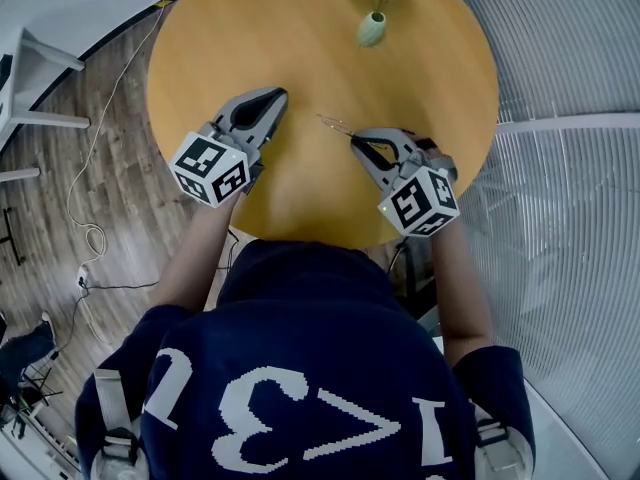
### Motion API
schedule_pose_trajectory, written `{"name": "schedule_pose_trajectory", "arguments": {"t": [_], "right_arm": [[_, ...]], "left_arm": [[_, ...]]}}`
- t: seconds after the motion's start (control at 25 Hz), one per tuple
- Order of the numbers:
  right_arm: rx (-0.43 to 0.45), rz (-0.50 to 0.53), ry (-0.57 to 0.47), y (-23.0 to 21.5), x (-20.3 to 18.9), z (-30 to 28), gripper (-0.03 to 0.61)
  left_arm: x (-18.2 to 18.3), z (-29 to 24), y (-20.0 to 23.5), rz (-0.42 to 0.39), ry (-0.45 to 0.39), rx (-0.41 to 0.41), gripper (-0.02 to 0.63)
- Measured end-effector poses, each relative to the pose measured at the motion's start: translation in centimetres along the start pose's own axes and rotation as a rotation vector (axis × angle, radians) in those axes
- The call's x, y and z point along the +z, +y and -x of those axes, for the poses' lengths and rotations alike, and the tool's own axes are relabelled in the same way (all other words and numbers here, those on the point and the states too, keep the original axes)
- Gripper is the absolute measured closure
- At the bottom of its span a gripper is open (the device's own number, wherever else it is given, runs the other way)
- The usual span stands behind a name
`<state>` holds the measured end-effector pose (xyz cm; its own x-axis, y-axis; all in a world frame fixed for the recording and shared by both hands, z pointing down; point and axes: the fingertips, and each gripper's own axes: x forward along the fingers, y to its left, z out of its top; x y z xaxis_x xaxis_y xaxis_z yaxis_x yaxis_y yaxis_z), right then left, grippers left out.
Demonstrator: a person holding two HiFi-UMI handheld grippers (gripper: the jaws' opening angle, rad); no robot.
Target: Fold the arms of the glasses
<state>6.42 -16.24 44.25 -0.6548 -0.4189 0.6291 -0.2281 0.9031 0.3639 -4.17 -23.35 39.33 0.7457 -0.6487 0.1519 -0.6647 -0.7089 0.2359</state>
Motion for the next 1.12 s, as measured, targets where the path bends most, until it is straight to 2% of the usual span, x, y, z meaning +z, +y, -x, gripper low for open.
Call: {"name": "schedule_pose_trajectory", "arguments": {"t": [0.16,0.32,0.64,0.76,0.92,1.12], "right_arm": [[0.105,-0.188,-0.013,0.3,-2.3,-1.9,0.545],[0.202,-0.348,-0.015,1.0,-4.8,-4.4,0.545],[0.396,-0.516,0.026,2.7,-10.0,-9.9,0.545],[0.424,-0.52,0.062,2.9,-11.0,-11.3,0.545],[0.378,-0.473,0.093,1.1,-12.3,-12.8,0.516],[0.336,-0.434,0.117,-0.1,-12.7,-13.7,0.509]], "left_arm": [[-1.4,0.0,0.5,-0.014,0.02,0.056,0.592],[-2.9,0.1,0.0,-0.014,0.045,0.053,0.592],[-4.7,0.5,0.5,0.003,0.073,0.063,0.592],[-5.1,1.3,0.9,0.024,0.083,0.073,0.592],[-5.2,2.0,1.8,0.031,0.085,0.098,0.592],[-5.1,3.0,2.4,0.031,0.076,0.122,0.592]]}}
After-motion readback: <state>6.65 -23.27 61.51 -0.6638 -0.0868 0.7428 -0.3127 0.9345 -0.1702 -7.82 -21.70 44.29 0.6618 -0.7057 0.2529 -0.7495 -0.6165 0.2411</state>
